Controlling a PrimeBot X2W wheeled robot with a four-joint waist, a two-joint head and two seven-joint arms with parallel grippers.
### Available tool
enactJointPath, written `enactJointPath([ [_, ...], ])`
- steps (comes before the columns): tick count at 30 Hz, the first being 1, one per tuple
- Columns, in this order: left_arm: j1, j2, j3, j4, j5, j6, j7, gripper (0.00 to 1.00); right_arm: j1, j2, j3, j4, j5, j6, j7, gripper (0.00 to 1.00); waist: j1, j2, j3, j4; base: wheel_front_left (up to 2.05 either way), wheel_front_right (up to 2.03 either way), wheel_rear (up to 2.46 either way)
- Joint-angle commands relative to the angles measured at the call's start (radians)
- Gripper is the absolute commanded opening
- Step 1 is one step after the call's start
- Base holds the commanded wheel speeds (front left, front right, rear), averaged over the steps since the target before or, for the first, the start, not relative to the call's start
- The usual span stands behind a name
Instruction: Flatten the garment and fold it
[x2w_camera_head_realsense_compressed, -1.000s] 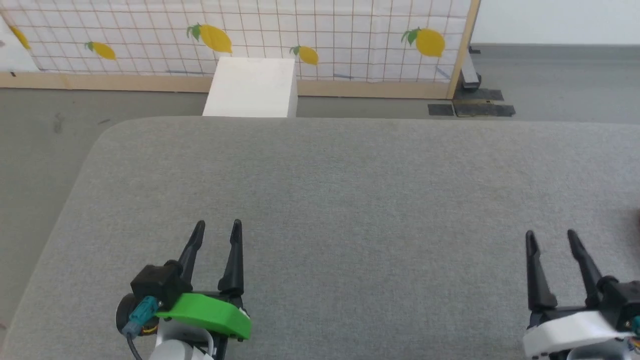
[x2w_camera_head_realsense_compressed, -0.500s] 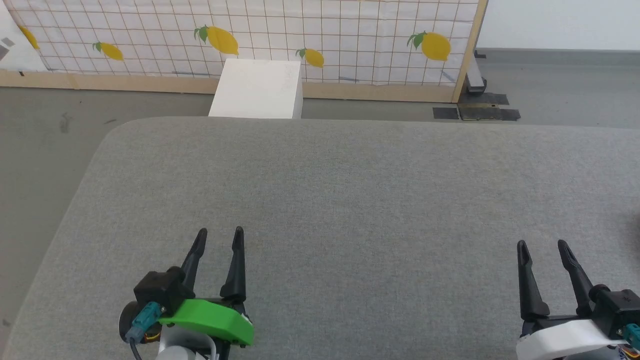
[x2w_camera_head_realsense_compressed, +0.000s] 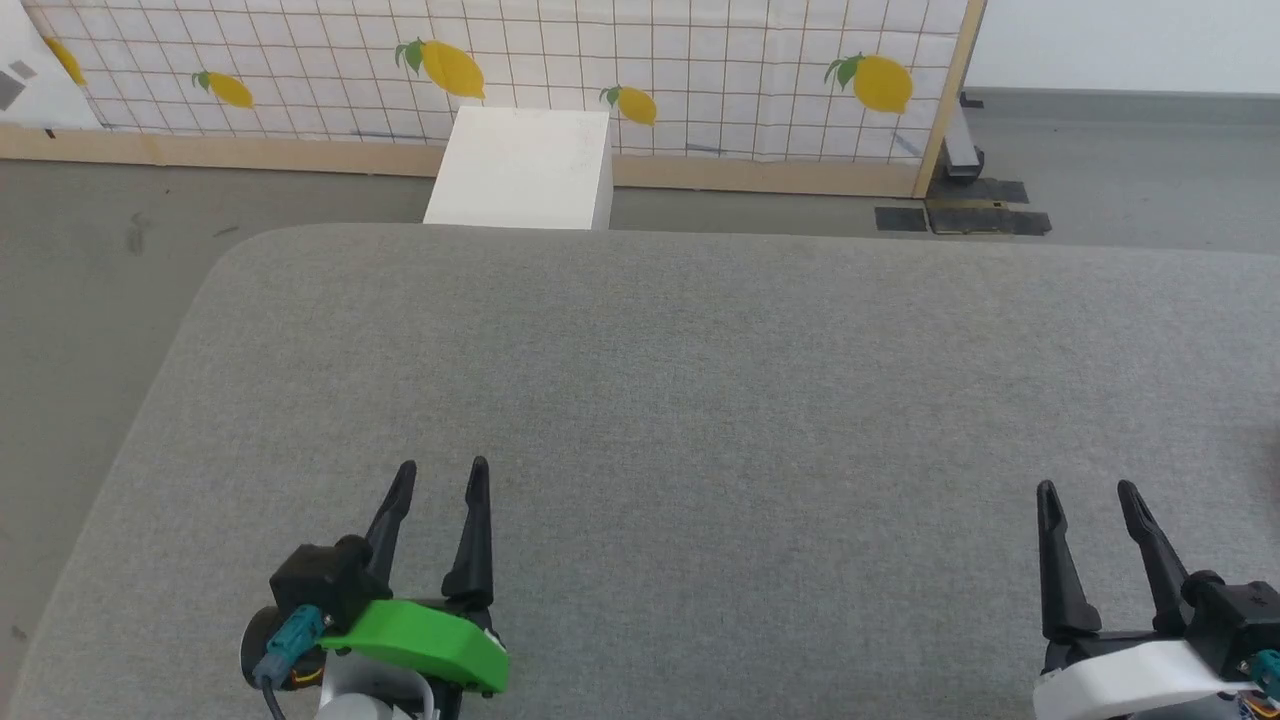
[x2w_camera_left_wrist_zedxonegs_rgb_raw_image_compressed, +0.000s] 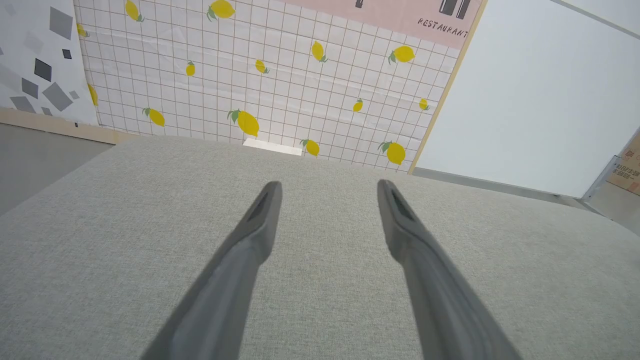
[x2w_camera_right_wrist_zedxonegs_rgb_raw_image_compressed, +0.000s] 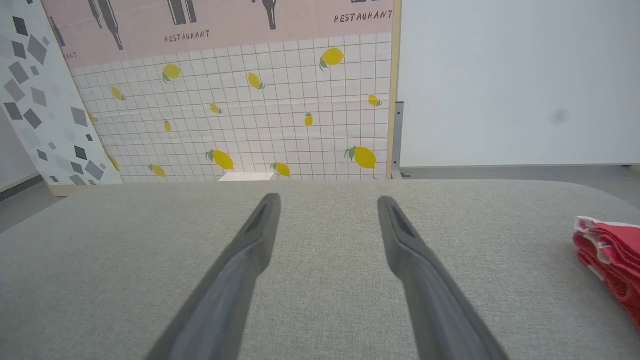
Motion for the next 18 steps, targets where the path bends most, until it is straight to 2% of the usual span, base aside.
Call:
enactJointPath([
  [1,0.003,-0.003,-0.001,0.002,-0.005,0.004,-0.004,1.0,0.011,0.003,0.001,0.002,0.008,-0.002,-0.01,1.0,0.0001,0.0,0.0,0.0,0.0,0.0,0.0],
  [7,0.005,-0.003,-0.004,0.008,-0.006,0.002,-0.004,1.0,0.01,0.003,0.008,0.005,0.011,-0.002,-0.014,1.0,0.0001,0.0,0.0,0.0,0.0,0.0,0.0],
  [8,0.0,0.0,-0.003,0.008,-0.001,0.0,0.0,0.0,0.0,0.0,0.006,0.003,0.006,0.0,-0.008,0.0,0.0001,0.0,0.001,0.0,0.0,0.0,0.0],
  [18,0.0,0.0,-0.002,0.007,-0.001,0.0,0.001,0.0,0.0,0.0,0.005,0.003,0.005,0.0,-0.007,0.0,0.0001,0.0,0.001,-0.001,0.0,0.0,0.0],
])
